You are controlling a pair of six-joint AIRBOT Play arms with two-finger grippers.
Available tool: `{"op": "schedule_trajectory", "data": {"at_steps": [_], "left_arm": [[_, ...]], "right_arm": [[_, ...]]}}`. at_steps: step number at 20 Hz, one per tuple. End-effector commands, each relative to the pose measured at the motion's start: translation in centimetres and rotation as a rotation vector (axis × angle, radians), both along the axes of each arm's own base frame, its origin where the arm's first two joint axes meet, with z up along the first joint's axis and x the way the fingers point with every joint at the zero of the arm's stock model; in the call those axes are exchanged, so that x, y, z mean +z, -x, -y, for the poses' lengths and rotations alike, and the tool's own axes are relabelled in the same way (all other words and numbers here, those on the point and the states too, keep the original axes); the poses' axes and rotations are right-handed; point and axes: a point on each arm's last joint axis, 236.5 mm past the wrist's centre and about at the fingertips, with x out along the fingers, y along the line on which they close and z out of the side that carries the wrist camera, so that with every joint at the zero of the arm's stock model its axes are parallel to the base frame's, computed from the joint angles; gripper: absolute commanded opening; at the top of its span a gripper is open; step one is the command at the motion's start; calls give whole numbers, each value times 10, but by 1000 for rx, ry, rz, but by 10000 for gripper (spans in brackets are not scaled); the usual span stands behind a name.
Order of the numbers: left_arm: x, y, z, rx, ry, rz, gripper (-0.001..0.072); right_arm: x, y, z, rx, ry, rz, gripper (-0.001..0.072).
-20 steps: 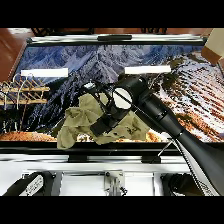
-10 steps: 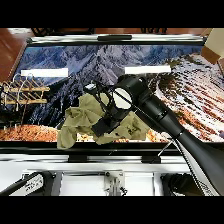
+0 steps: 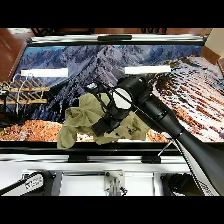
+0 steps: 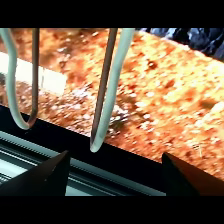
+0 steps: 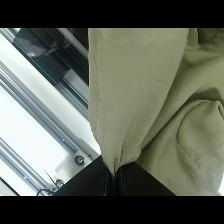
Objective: Fold the shirts.
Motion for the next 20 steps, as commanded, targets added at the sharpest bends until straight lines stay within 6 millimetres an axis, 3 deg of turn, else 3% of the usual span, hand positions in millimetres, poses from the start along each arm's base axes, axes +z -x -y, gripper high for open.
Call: {"op": "schedule_trajectory", "data": {"at_steps": [1, 6, 11, 13, 16, 17, 18, 20], "left_arm": [[-17, 6, -5, 7, 4, 0, 665], [-18, 2, -15, 24, -9, 37, 646], [-33, 13, -21, 52, 16, -18, 641], [-39, 16, -23, 59, 25, -32, 601], [-48, 15, -17, 34, 56, -52, 596], [-52, 15, -15, 32, 66, -58, 583], [-55, 16, -15, 32, 71, -66, 487], [-57, 15, -16, 32, 71, -65, 464]], "right_arm": [[0, 0, 0, -11, 1, -5, 67], [0, 0, 0, -14, 1, -6, 67], [0, 0, 0, -15, 1, -5, 67], [0, 0, 0, -15, 1, -5, 67], [1, -1, -2, -17, -6, 0, 67], [1, -2, -3, -19, -11, 4, 67], [1, -3, -5, -21, -18, 9, 67], [2, -4, -6, -24, -23, 12, 67]]}}
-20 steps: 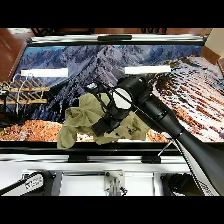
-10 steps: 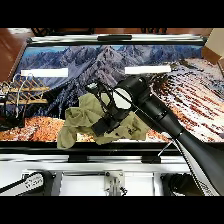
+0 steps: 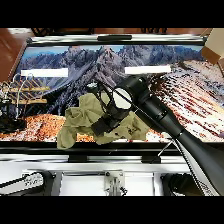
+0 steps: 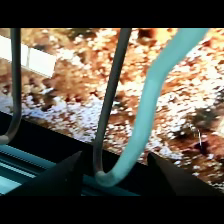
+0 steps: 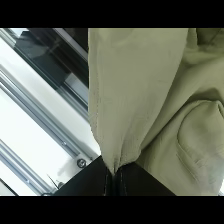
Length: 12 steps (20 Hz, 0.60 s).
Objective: Fold the shirts.
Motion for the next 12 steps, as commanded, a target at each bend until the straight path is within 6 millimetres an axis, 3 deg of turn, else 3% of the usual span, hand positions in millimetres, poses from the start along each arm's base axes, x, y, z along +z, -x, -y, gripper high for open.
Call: {"op": "schedule_trajectory", "data": {"at_steps": [1, 3, 7, 12], "left_arm": [[-5, -2, 1, -7, 9, 1, 463], [-5, -2, -5, 6, 5, 12, 406], [-9, 8, -17, 47, 11, 2, 400], [-22, 6, -6, 7, 69, -9, 331]], "right_arm": [[1, -2, -3, -6, -11, 7, 67], [1, -2, -3, -7, -11, 6, 67], [1, -1, -2, -13, -8, 1, 67], [1, -1, -2, -13, -8, 2, 67]]}}
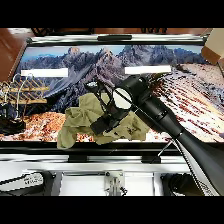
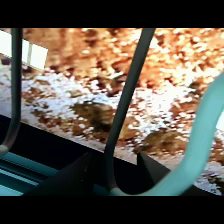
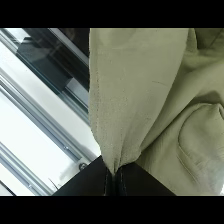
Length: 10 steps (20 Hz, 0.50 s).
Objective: Fold the shirts.
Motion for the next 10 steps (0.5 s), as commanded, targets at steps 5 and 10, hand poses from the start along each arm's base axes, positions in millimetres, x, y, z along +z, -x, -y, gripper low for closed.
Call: {"op": "schedule_trajectory", "data": {"at_steps": [5, 10], "left_arm": [[-5, -4, 2, -61, 20, 3, 100], [3, -7, 0, -77, 2, 24, 51]], "right_arm": [[1, -1, -2, -7, -6, 3, 67], [1, -2, -3, -17, -12, 5, 67]]}}
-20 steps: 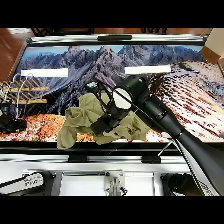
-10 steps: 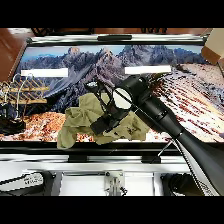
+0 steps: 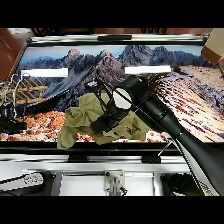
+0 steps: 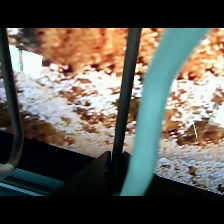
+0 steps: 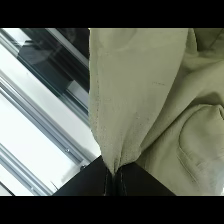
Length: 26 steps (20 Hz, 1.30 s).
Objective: Fold the shirts.
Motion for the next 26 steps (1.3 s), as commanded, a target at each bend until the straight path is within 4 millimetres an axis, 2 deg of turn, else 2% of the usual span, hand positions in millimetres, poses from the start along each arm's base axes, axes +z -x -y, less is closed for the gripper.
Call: {"op": "schedule_trajectory", "data": {"at_steps": [1, 4, 7, 10, 12, 13, 16, 19, 21, 23, 26], "left_arm": [[7, -3, -2, -15, -15, 21, 51], [18, -6, -4, -14, -34, 50, 49], [39, -15, -5, 1, -64, 120, 49], [64, -28, 8, -45, -93, 187, 49], [83, -40, 25, -97, -113, 235, 49], [94, -46, 35, -120, -121, 268, 49], [133, -61, 69, -192, -146, 382, 49], [171, -64, 114, -268, -139, 489, 49], [183, -50, 150, -361, -113, 484, 49], [186, -28, 184, -463, -76, 436, 49], [188, 8, 226, -619, -34, 364, 49]], "right_arm": [[1, -2, -3, -5, -10, 7, 67], [1, -3, -4, -6, -15, 12, 67], [1, -4, -2, -8, -9, 18, 67], [2, -12, 7, -18, 22, 57, 67], [8, -18, 19, -31, 63, 88, 67], [13, -23, 26, -38, 92, 115, 67], [33, -57, 50, -94, 163, 264, 67], [38, -85, 72, -186, 174, 291, 67], [42, -115, 89, -279, 144, 321, 67], [47, -140, 108, -358, 118, 350, 67], [50, -163, 136, -442, 118, 366, 67]]}}
